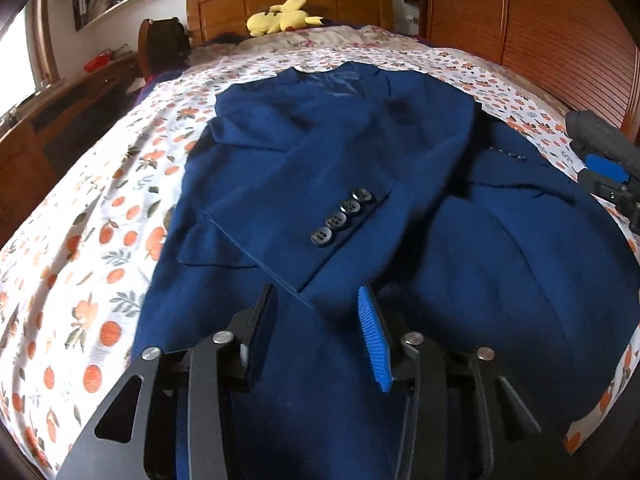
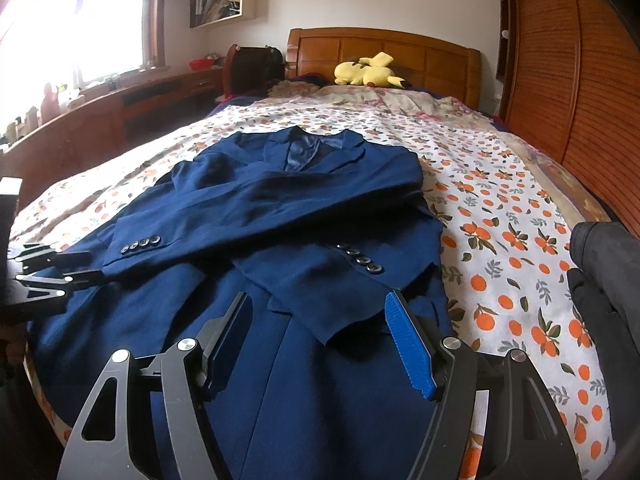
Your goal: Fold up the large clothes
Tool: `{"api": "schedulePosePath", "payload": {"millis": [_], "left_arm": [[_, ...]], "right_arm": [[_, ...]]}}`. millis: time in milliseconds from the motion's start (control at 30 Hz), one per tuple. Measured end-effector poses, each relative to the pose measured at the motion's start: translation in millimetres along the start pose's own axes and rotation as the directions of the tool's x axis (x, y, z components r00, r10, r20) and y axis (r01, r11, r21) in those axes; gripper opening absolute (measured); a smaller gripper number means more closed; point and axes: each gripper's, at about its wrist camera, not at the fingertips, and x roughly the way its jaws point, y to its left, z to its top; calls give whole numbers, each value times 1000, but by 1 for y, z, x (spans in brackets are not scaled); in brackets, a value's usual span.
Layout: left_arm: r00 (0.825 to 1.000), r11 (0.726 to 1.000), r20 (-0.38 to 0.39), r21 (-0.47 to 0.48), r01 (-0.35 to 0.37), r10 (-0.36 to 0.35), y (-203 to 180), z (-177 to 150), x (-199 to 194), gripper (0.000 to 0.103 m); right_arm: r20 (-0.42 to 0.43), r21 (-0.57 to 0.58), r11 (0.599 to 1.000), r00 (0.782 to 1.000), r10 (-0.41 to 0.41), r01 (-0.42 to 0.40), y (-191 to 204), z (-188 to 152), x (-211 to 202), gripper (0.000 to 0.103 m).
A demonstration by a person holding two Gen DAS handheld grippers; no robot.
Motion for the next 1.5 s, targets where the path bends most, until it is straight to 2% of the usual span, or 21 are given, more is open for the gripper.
{"api": "schedulePosePath", "payload": {"millis": [33, 100, 167, 267, 400, 500, 633, 667, 700, 733, 767, 800, 900, 1000, 1500], "left_arm": [[1000, 1000, -5, 1, 13, -13, -1, 0, 1, 30], [999, 999, -15, 12, 31, -31, -5, 0, 3, 8], [1000, 999, -14, 28, 27, -27, -8, -1, 2, 3], [999, 999, 15, 19, 39, -39, -11, 1, -10, 2], [992, 996, 84, -9, 91, -90, -13, 5, -46, 2], [991, 995, 96, -10, 99, -98, -18, 5, -57, 3], [992, 999, 118, -5, 54, -53, -20, 3, -65, 6], [991, 999, 123, -8, 45, -44, -19, 2, -68, 13], [991, 999, 127, -11, 43, -41, -17, 1, -70, 27], [990, 999, 134, -15, 39, -37, -15, 0, -74, 37], [988, 999, 152, -23, 31, -28, -12, -2, -78, 55], [986, 999, 163, -28, 29, -24, -8, -2, -81, 68], [980, 998, 198, -59, 11, 1, 5, -7, -91, 93], [977, 996, 211, -92, 7, 13, 17, -12, -97, 99], [977, 990, 190, -124, -72, 95, 47, -34, -101, 100]], "right_arm": [[1, 0, 1000, 1000, 1, -1, 0, 0, -1, 66], [1, 0, 1000, 1000, 1, -1, 0, 0, -1, 66], [5, 0, 1000, 1000, 3, -3, 1, 0, -2, 66], [8, -2, 1000, 1000, 4, -4, 2, 0, -4, 66], [7, 0, 1000, 1000, 4, -4, 1, 0, -6, 66], [10, 1, 1000, 1000, 5, -5, -1, 0, -8, 66], [7, -3, 1000, 1000, 3, -3, -1, -1, -8, 66], [6, -4, 1000, 1000, 3, -3, -1, -2, -9, 66], [5, -7, 1000, 1000, 3, -3, -1, -1, -9, 66], [6, -7, 1000, 1000, 3, -3, -1, -2, -10, 66], [6, -8, 1000, 1000, 4, -4, 0, -2, -10, 66], [7, -9, 1000, 1000, 5, -5, 0, -2, -10, 66], [13, -10, 1000, 1000, 9, -9, 1, -2, -12, 66], [19, -11, 1000, 1000, 15, -15, 3, -2, -13, 66], [14, -8, 1000, 1000, 11, -11, 3, -3, -14, 66]]}}
